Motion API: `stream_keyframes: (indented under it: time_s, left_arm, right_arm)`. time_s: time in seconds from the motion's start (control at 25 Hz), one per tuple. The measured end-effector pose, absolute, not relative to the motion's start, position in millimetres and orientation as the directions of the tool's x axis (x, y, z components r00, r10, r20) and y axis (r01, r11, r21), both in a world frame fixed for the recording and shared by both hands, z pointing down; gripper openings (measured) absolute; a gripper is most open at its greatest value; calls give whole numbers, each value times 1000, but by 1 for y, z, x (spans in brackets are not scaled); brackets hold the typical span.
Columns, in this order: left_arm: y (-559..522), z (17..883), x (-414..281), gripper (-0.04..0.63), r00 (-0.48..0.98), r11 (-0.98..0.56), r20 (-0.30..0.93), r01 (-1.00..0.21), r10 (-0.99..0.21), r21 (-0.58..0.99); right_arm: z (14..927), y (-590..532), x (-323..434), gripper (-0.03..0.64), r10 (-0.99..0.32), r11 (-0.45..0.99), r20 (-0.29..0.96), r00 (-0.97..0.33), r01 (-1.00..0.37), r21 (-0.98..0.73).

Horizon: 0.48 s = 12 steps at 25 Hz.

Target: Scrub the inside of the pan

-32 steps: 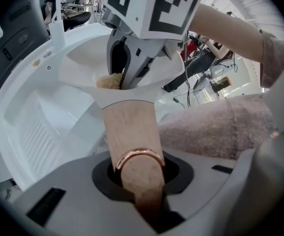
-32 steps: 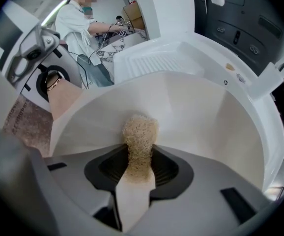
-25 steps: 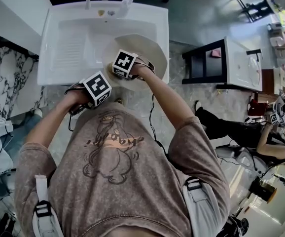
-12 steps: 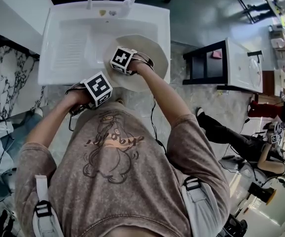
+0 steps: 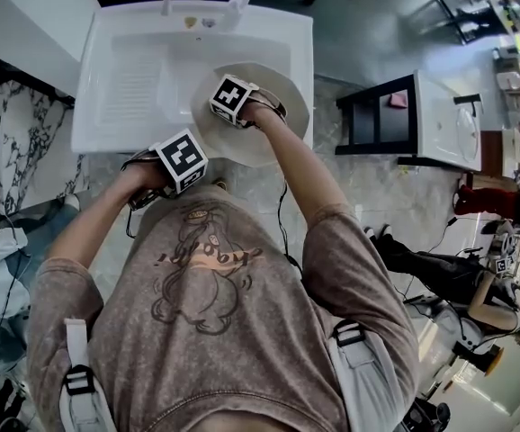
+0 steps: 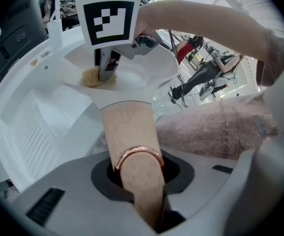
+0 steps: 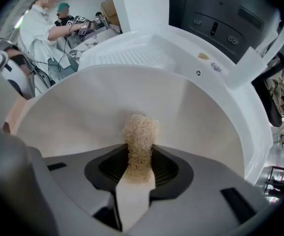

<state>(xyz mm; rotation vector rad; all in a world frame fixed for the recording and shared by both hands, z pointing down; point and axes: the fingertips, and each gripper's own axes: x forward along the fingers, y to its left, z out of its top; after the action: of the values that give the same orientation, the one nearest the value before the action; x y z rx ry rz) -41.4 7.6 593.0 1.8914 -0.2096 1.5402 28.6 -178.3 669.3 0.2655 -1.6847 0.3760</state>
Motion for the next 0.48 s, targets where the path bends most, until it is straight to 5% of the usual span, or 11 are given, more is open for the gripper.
stream_keyframes:
  time_s: [0.48]
  left_arm:
    - [9, 591, -43, 101, 294, -750, 912, -524, 286, 404]
  right_arm:
    - [673, -197, 61, 149, 10, 880, 993, -115, -471, -64]
